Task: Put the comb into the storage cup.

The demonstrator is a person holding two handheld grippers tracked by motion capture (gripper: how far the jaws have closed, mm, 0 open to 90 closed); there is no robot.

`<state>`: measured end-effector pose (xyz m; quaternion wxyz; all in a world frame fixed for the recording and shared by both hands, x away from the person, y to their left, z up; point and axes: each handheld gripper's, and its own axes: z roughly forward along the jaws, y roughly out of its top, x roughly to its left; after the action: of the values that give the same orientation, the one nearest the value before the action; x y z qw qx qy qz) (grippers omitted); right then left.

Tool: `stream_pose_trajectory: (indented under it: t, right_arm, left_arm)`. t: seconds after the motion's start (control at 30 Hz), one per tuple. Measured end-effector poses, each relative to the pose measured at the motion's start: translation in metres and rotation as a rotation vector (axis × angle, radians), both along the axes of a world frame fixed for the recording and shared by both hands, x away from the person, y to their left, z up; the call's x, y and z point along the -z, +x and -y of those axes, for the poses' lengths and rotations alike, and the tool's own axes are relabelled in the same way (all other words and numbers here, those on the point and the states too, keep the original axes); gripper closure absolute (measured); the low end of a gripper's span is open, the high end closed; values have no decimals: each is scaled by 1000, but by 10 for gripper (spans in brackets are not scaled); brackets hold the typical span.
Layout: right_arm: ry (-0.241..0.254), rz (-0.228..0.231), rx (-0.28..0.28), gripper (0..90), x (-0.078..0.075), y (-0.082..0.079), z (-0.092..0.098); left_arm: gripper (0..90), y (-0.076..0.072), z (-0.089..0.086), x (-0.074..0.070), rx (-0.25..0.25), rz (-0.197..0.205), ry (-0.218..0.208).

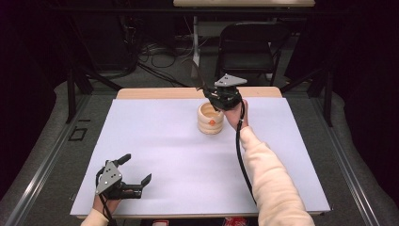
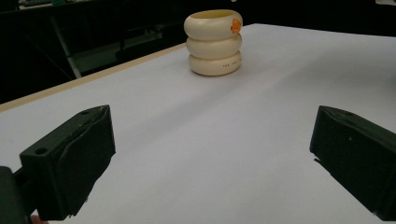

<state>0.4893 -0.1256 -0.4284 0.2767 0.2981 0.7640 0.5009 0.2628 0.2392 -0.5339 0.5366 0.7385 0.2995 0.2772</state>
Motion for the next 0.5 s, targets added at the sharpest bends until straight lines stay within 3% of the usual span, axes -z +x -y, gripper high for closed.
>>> stream_pose_trajectory:
  t: [0.5]
  right_arm:
    - [2, -10, 0, 724, 11, 7, -6]
  left_arm:
    - [2, 0, 0, 0, 0, 0, -4]
